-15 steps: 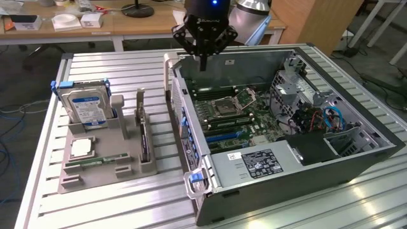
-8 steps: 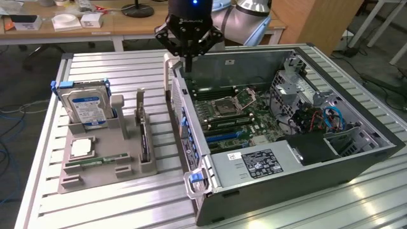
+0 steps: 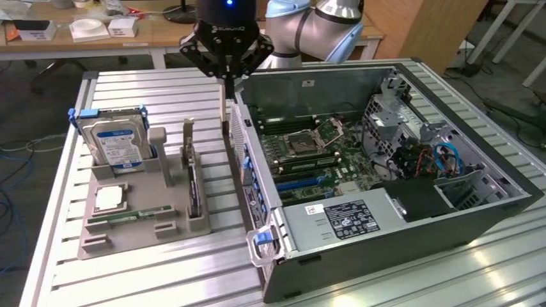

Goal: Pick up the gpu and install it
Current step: 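Reach for the gpu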

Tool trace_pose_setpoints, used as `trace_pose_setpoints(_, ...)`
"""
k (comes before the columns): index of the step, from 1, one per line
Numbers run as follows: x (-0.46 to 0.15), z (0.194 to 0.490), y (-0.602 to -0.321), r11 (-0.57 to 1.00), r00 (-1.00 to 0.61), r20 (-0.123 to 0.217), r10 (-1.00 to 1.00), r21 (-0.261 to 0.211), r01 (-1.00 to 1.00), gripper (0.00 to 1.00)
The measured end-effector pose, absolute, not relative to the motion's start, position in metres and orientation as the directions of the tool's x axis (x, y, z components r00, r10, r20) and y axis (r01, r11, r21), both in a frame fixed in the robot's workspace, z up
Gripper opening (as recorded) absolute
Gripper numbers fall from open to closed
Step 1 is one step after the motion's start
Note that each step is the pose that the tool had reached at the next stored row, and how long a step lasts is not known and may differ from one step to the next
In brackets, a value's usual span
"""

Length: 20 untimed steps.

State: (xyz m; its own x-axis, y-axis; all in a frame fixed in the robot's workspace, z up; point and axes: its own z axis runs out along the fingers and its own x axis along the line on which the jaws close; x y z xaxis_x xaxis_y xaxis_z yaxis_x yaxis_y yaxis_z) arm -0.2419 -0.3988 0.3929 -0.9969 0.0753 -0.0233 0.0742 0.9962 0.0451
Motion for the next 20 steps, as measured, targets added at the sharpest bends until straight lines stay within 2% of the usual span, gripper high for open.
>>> trace_pose_setpoints(20, -0.317, 0.39, -0.399, 0.996, -0.997, -0.02, 0.075, 0.045, 0.074, 0.1)
